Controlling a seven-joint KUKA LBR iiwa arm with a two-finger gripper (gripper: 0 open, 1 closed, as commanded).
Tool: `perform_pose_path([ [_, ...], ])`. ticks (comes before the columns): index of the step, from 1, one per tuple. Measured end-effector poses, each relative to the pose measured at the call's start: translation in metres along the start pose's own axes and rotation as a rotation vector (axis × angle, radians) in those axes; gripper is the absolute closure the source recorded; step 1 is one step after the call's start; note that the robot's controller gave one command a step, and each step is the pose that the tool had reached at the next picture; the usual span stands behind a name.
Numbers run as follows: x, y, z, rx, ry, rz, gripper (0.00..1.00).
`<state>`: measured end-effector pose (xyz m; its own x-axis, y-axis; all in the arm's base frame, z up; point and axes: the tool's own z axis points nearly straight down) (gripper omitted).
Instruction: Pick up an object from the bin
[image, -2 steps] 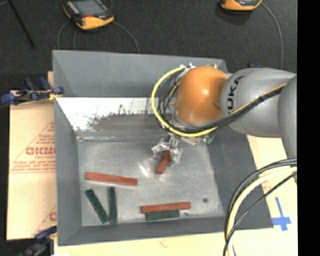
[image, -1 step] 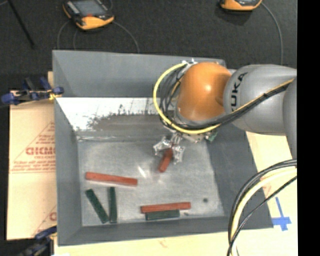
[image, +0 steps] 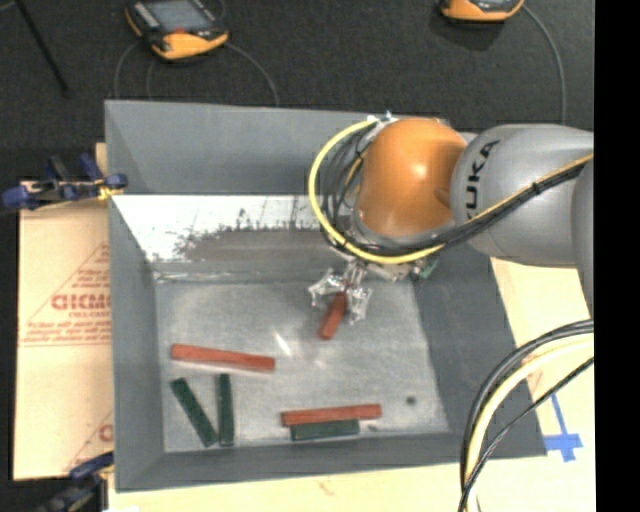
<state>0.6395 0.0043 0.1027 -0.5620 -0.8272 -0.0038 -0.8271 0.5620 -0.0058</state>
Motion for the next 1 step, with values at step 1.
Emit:
perform_pose_path([
  [1,0.0000,-0.0004,-0.0045,0.001,0.000,0.001,1.00],
])
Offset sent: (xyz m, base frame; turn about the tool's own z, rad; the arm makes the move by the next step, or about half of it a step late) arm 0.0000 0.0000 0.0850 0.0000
